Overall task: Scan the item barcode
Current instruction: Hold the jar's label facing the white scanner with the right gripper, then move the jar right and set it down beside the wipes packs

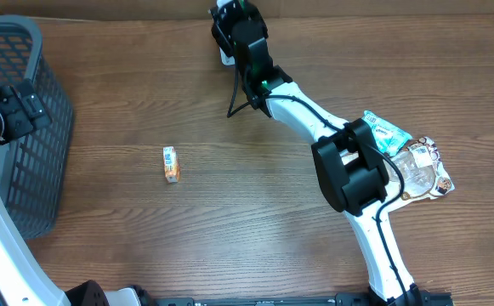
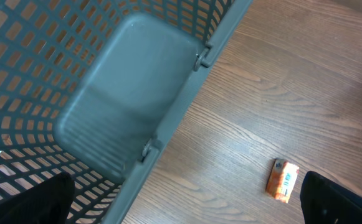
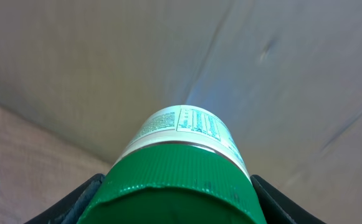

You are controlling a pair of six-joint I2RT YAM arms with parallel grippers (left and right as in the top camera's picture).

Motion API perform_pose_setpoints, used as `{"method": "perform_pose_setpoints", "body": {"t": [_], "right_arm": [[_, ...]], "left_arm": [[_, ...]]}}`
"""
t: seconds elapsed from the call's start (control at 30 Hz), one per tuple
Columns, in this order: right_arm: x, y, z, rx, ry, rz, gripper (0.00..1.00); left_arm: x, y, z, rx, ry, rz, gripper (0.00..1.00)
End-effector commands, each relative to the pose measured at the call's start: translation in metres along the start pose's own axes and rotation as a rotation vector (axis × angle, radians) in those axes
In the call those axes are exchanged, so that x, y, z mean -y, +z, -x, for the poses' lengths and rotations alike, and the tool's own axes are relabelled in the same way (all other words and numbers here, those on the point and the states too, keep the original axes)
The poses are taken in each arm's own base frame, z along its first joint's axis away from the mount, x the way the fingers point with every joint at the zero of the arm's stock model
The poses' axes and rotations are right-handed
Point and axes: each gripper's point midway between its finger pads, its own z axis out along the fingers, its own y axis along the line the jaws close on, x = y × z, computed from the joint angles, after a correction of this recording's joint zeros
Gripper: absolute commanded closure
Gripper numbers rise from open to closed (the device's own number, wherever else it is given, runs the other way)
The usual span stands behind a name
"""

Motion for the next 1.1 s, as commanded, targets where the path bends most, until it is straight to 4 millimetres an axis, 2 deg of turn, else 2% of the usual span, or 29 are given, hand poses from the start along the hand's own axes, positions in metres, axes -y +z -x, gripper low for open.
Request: {"method": "perform_pose_setpoints", "body": {"t": [0.0,0.4,0.47,0.6,0.83,0.97,1.07], "right_arm": [[-0.001,0.002,0.008,0.037,0.006,0.0,0.62],[0.002,0.002,0.016,0.072,0.019,-0.016,0.62],[-0.001,-0.001,0.018,0.065,0.018,-0.028,0.58],[-0.005,-0.013,0.037,0.058,0.018,-0.049,0.57],[0.002,-0.052,0.087,-0.001,0.075,-0.008,0.59],[0.01,-0.09,0.113,-0.076,0.13,0.029,0.59],[0.018,-0.126,0.122,-0.165,0.229,0.057,0.62]], "left_arm": [[-0.003,-0.002,0.003,0.012,0.015,0.01,0.01],[-0.003,-0.002,0.003,0.013,0.015,0.01,0.0],[-0.003,-0.002,0.003,0.012,0.015,0.01,0.0],[-0.003,-0.002,0.003,0.012,0.015,0.01,0.01],[-0.003,-0.002,0.003,0.012,0.015,0.01,0.01],[-0.003,-0.002,0.003,0.012,0.015,0.01,0.0],[-0.003,-0.002,0.003,0.012,0.015,0.01,0.01]]}}
